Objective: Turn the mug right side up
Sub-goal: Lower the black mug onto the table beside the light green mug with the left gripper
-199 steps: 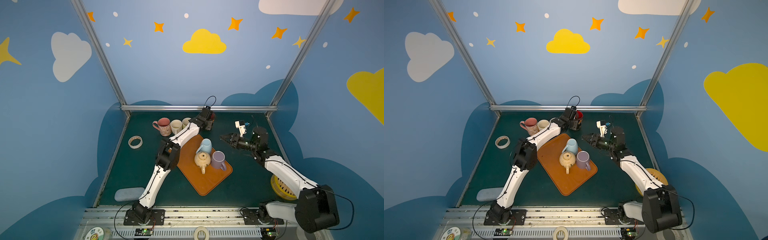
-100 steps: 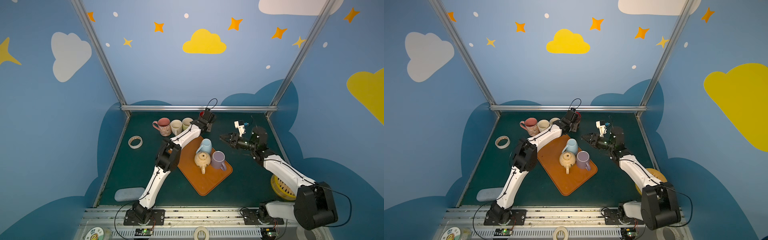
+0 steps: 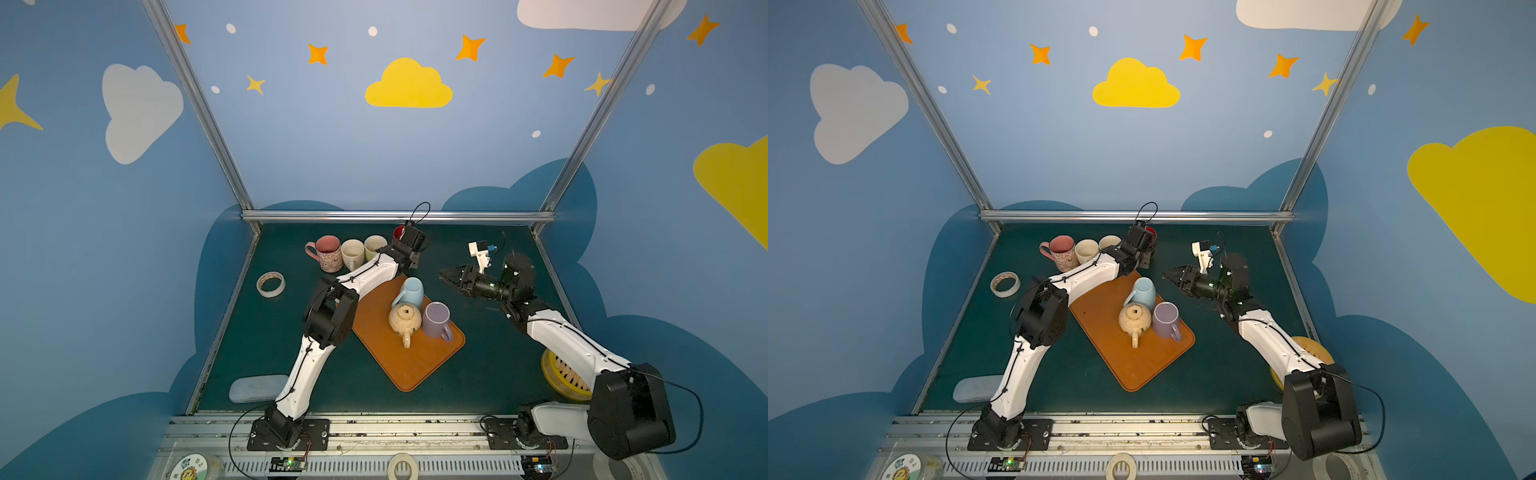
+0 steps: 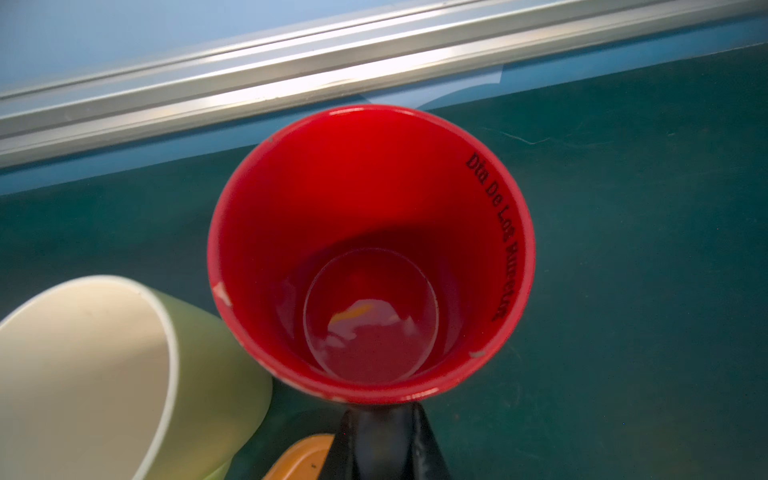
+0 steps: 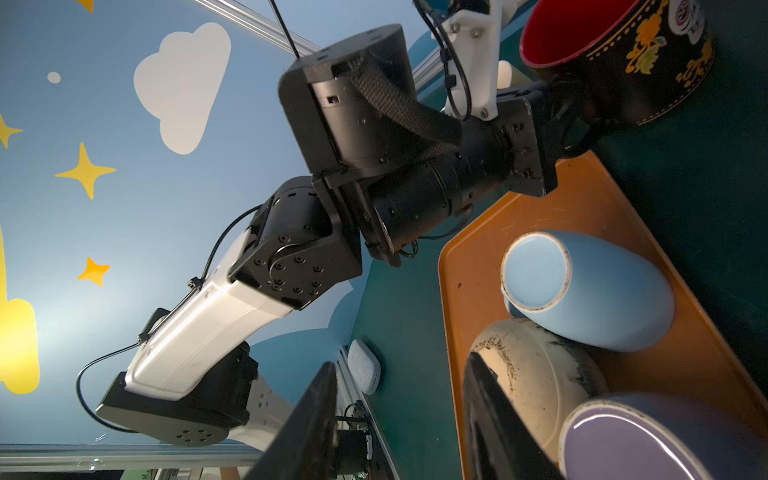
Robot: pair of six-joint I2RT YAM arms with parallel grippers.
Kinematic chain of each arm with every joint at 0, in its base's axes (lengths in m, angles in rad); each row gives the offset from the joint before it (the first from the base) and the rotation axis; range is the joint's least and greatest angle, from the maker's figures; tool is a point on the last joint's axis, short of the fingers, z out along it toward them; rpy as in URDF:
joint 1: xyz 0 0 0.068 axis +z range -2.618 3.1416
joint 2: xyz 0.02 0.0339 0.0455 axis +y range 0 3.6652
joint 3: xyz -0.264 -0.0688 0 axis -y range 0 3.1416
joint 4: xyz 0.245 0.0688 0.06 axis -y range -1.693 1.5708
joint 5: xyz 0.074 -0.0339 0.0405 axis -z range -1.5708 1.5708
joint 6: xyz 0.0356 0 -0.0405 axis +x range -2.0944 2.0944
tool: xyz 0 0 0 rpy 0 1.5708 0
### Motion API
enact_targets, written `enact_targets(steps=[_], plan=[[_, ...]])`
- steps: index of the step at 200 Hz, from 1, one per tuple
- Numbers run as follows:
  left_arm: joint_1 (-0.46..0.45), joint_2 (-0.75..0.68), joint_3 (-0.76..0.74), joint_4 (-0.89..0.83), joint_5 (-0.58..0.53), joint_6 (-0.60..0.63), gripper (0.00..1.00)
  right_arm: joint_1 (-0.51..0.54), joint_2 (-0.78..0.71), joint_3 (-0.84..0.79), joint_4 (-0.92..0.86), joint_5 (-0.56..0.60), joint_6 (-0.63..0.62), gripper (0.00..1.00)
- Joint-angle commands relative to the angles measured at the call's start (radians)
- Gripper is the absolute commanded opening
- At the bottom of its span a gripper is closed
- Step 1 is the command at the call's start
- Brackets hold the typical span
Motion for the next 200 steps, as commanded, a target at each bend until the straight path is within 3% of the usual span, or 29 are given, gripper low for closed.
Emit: enact_targets(steps=[1,126,200], plan=[[0.008,-0.066,-0.022,0.015,-0.062,-0.007,0.04,0.005,0.006,-0.012,0.029,-0.016,-0.001,0.44],[0.007,-0.102,-0.097,0.004,-0.058,-0.060,0.04,0.017,0.014,-0.012,0.039,-0.019,0.001,0.44],[0.003,-0.117,-0.109,-0.020,-0.058,-0.078,0.19,0.018,0.002,-0.004,0.026,-0.019,-0.004,0.44]])
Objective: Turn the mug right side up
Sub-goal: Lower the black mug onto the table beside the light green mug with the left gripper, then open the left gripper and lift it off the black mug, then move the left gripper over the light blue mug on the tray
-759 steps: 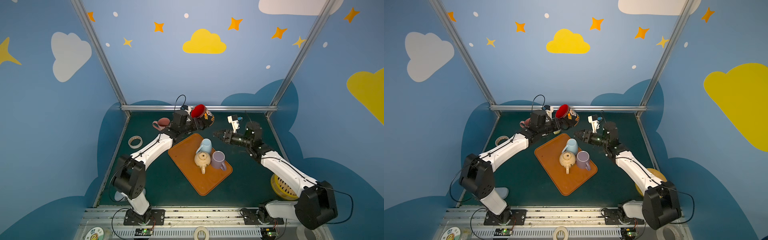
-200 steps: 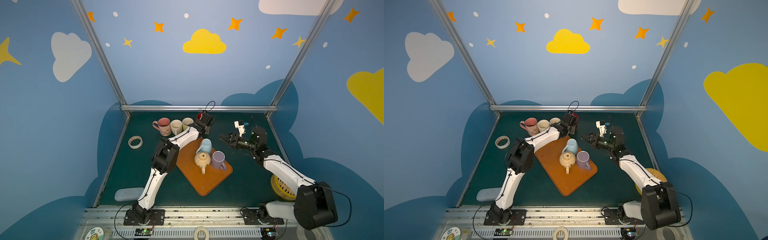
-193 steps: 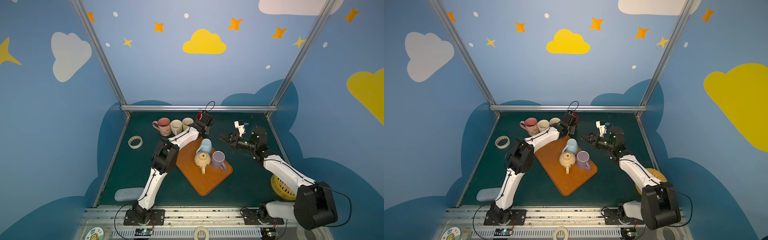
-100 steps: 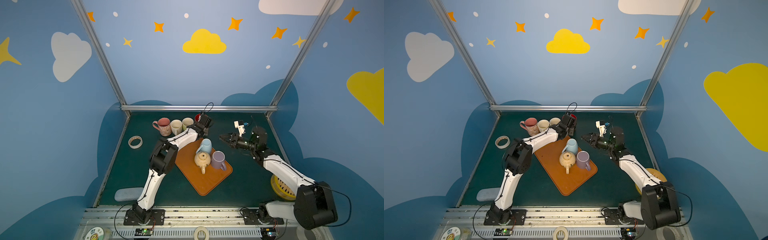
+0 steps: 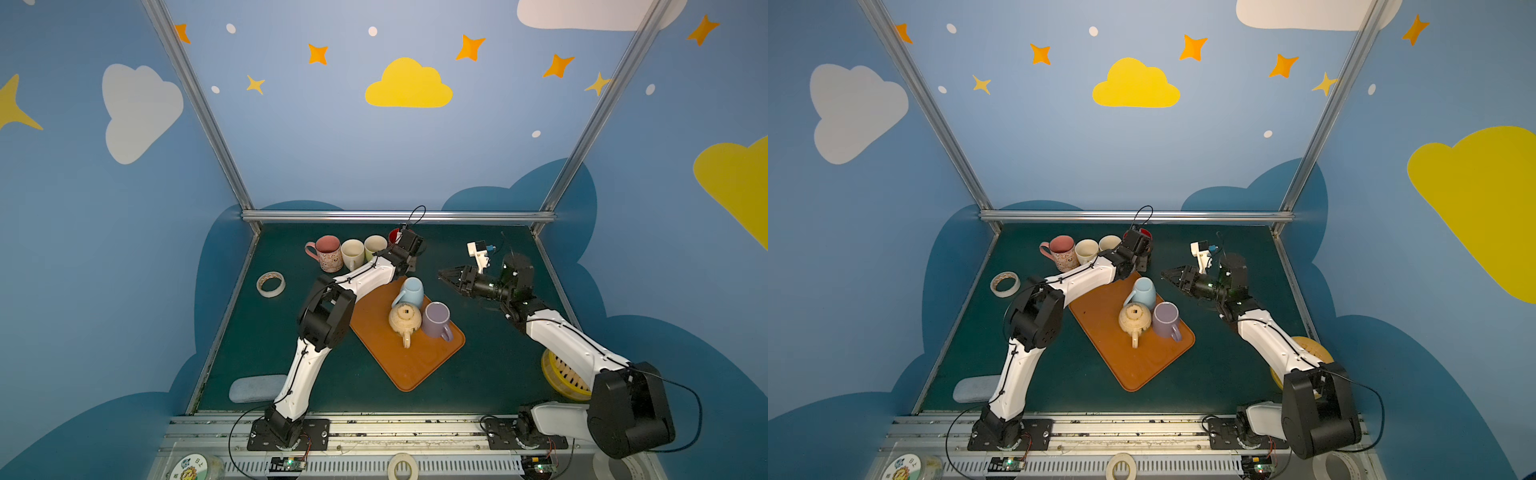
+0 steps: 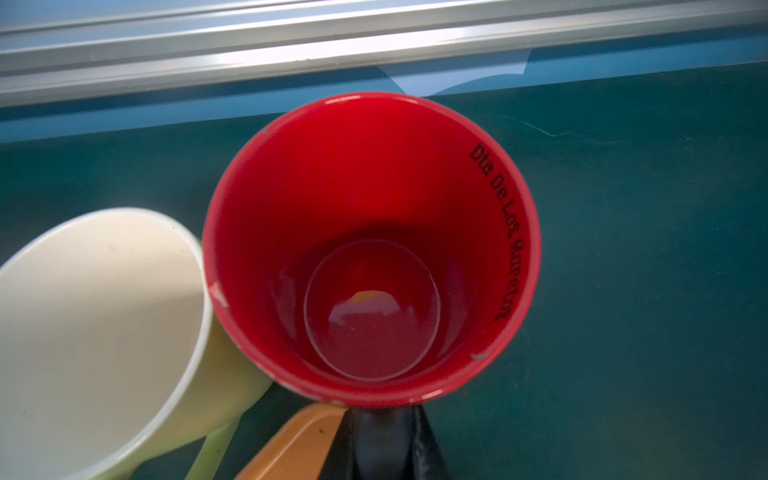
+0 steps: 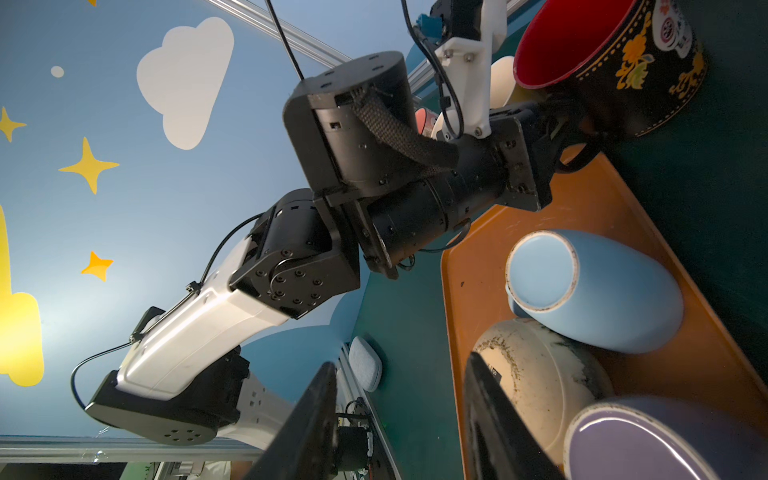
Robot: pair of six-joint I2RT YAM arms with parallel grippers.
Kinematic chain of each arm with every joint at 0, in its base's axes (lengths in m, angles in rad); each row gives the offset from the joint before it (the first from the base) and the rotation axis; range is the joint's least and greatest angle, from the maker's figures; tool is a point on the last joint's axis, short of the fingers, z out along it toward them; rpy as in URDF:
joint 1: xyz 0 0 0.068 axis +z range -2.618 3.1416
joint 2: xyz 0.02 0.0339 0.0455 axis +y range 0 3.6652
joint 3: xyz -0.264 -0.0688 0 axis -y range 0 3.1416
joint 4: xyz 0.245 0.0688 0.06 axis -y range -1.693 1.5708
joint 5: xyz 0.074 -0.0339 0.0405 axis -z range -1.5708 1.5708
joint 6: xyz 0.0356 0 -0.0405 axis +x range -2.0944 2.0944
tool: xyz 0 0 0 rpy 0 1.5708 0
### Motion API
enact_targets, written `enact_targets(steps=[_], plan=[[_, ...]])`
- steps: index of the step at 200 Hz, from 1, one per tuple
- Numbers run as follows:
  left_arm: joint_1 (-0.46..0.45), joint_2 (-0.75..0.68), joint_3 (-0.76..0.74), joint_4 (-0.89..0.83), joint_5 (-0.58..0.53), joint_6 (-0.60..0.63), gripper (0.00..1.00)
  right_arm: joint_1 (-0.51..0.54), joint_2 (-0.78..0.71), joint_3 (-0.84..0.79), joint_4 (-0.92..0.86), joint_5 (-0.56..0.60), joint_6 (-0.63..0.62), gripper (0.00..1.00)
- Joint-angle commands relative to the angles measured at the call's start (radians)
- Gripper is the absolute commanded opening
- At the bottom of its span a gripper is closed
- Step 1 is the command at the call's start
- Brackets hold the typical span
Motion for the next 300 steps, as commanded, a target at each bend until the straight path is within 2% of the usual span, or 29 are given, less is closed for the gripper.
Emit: enact_targets(steps=[1,33,117,144,166,199,235,257,300], plan=[[0.003,-0.063,-0.004,-0.048,-0.049,0.004,0.19,0.005,-0.003,-0.003,0.012,-0.012,-0.004,0.44],[0.002,-0.073,-0.004,-0.063,-0.062,0.006,0.23,0.006,-0.016,0.001,0.002,-0.011,-0.009,0.44],[-0.010,-0.143,-0.019,-0.101,-0.059,-0.003,0.44,0.009,-0.086,0.009,-0.073,0.014,-0.044,0.44],[-0.006,-0.206,-0.021,-0.139,-0.004,0.010,0.55,0.009,-0.129,0.020,-0.147,0.036,-0.091,0.45],[-0.003,-0.274,-0.036,-0.171,0.034,0.027,0.58,0.009,-0.161,0.019,-0.193,0.051,-0.121,0.45],[0.005,-0.377,-0.074,-0.221,0.206,0.077,0.63,0.009,-0.200,0.017,-0.240,0.058,-0.144,0.46],[0.008,-0.470,-0.132,-0.312,0.473,0.195,0.62,0.009,-0.269,0.023,-0.314,0.070,-0.193,0.48],[0.010,-0.531,-0.192,-0.365,0.595,0.269,0.60,0.009,-0.318,0.018,-0.347,0.076,-0.224,0.49],[0.031,-0.642,-0.366,-0.368,0.659,0.334,0.54,0.015,-0.400,-0.041,-0.359,0.080,-0.259,0.52]])
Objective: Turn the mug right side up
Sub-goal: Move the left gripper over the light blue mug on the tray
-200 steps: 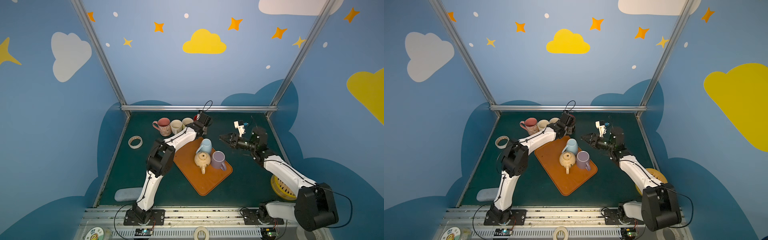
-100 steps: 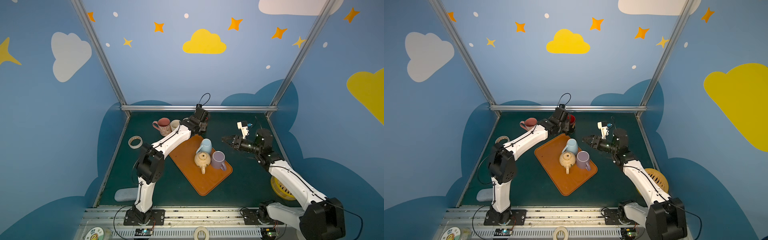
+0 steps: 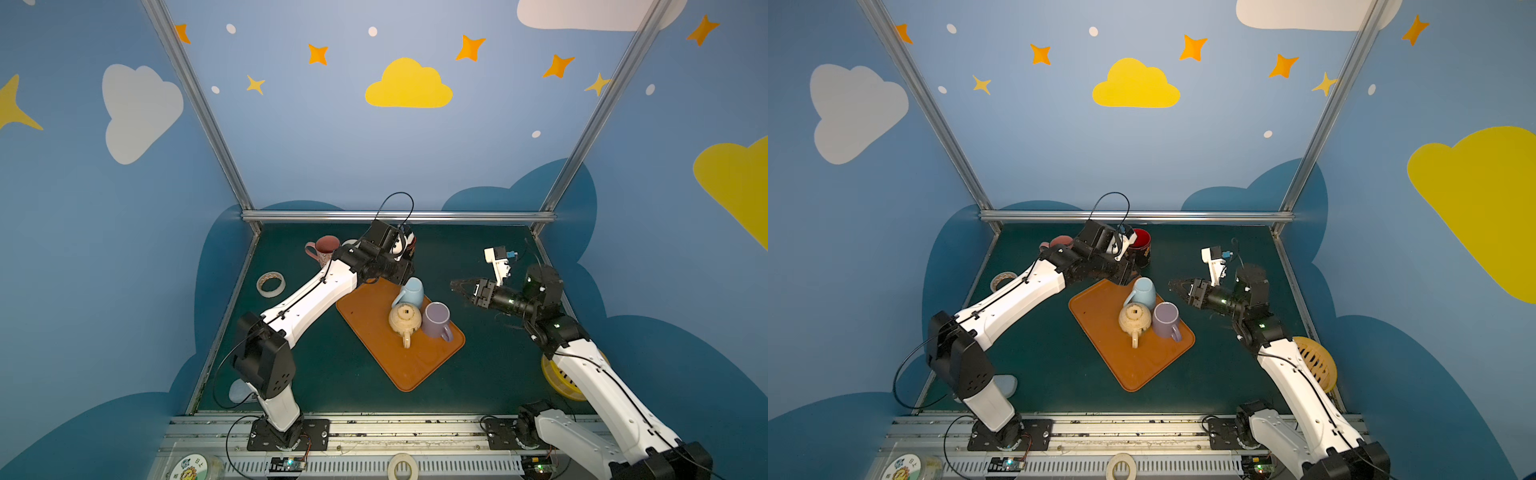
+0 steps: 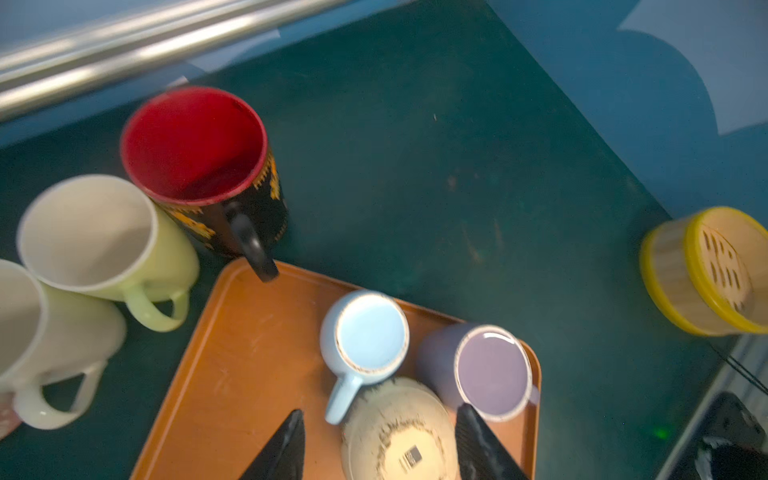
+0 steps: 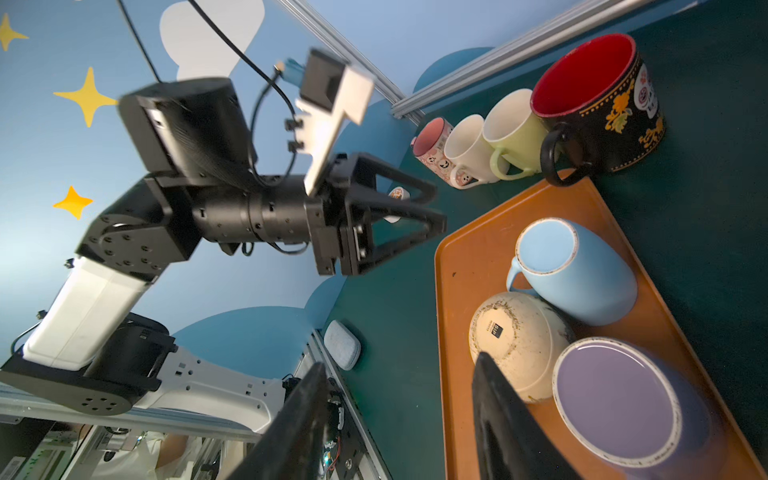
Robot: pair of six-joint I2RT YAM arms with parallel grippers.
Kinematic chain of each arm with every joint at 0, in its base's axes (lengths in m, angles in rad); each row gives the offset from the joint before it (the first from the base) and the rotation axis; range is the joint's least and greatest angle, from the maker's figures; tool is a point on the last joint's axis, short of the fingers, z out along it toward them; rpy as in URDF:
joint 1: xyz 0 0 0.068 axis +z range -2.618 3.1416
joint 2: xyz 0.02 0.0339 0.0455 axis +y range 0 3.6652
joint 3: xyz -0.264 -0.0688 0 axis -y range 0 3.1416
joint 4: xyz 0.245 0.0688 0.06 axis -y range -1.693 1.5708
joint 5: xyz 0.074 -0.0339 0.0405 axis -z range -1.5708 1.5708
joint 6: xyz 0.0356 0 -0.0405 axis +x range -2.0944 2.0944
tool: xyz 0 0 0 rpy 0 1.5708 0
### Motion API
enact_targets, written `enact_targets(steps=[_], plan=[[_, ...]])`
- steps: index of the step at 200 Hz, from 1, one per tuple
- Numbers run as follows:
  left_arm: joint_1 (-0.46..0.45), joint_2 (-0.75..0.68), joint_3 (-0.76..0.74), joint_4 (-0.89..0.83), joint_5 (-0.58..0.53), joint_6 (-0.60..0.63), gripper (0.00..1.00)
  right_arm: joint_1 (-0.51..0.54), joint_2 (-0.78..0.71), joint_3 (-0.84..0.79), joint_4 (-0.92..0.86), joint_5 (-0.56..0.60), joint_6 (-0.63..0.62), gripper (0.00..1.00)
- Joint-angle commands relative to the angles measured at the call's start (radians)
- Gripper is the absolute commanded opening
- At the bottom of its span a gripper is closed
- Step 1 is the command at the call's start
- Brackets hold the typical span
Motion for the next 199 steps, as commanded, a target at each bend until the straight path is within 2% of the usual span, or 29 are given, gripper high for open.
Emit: enact_targets(steps=[1,33,74,129,160,199], plan=[[0.022,-0.056,-0.063,-0.044,0.089,0.071,0.54,0.008,-0.039,-0.036,-0.022,0.008,-0.045,0.52],[0.033,-0.059,-0.134,-0.048,0.098,0.120,0.51,0.017,-0.060,-0.068,-0.031,0.005,-0.065,0.53],[0.036,0.020,-0.136,-0.050,0.096,0.169,0.51,0.024,-0.063,-0.081,-0.024,0.000,-0.074,0.54],[0.032,0.096,-0.117,-0.003,0.045,0.111,0.51,0.034,-0.076,-0.112,-0.012,0.012,-0.090,0.54],[0.030,0.122,-0.098,0.023,0.030,0.143,0.45,0.038,-0.076,-0.154,0.009,0.009,-0.088,0.54],[0.042,0.184,-0.038,-0.017,0.070,0.203,0.40,0.039,-0.080,-0.169,0.021,0.007,-0.094,0.54]])
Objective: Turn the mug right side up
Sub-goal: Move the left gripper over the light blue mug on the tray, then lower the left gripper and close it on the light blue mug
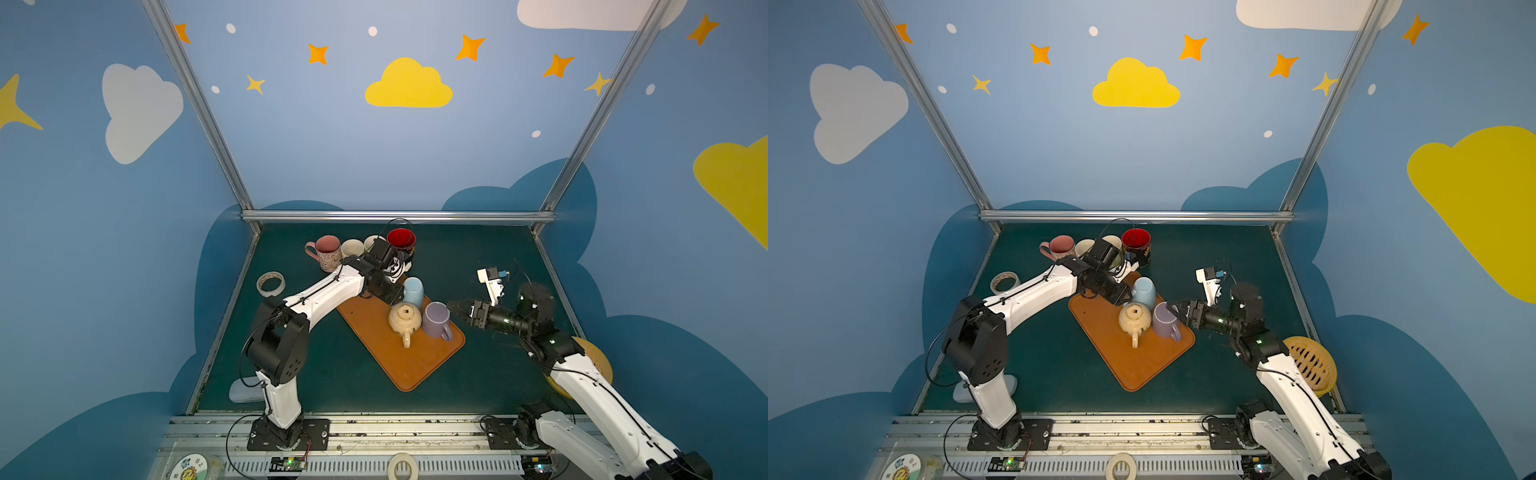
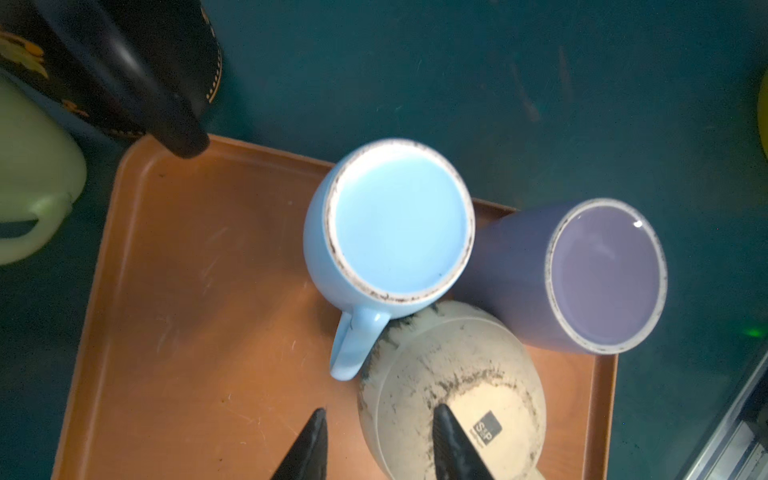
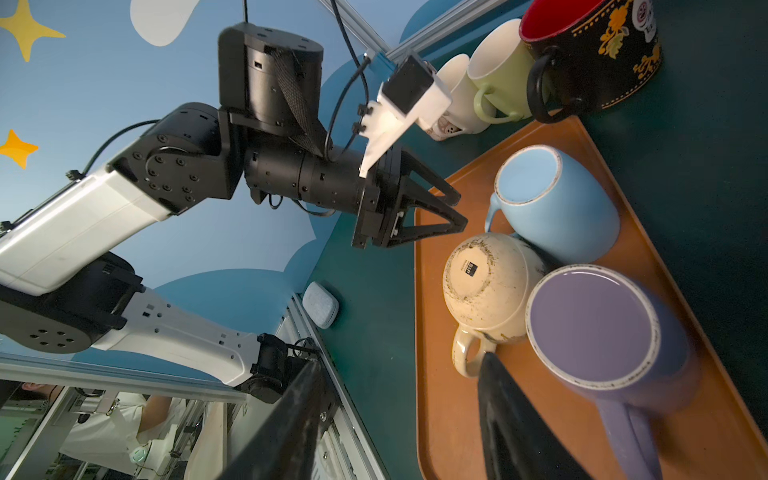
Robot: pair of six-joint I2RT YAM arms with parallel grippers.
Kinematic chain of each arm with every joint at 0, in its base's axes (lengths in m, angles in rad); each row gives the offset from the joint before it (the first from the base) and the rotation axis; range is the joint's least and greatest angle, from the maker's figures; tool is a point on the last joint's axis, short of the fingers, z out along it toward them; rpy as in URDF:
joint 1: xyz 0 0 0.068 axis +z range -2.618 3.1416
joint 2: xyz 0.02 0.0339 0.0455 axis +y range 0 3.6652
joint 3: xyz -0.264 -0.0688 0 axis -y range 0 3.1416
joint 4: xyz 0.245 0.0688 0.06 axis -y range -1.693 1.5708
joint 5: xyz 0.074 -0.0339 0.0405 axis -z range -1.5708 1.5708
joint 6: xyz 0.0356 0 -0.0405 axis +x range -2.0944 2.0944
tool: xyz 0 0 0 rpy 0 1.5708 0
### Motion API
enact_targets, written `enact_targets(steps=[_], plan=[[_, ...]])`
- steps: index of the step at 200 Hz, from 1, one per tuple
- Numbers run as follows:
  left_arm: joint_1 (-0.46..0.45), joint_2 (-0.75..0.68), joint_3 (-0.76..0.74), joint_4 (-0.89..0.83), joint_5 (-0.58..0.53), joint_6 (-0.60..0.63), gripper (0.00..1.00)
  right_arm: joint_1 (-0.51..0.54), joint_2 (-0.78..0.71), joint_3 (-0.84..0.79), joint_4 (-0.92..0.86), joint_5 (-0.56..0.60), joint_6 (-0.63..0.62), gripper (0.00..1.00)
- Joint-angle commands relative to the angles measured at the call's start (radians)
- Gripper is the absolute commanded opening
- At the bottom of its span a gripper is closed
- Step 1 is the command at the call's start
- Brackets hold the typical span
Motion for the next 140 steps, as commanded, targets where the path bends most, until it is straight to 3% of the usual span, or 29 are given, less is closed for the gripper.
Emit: enact_targets(steps=[1,140], plan=[[0.011,0.041,0.043,-0.015,0.023,0.053,0.40,0.006,-0.015,-0.006,0.035,-0.001,-0.020,0.54],[0.014,0.186,0.160,-0.064,0.002,0.140,0.38,0.006,-0.003,-0.026,0.060,0.002,-0.035,0.54]])
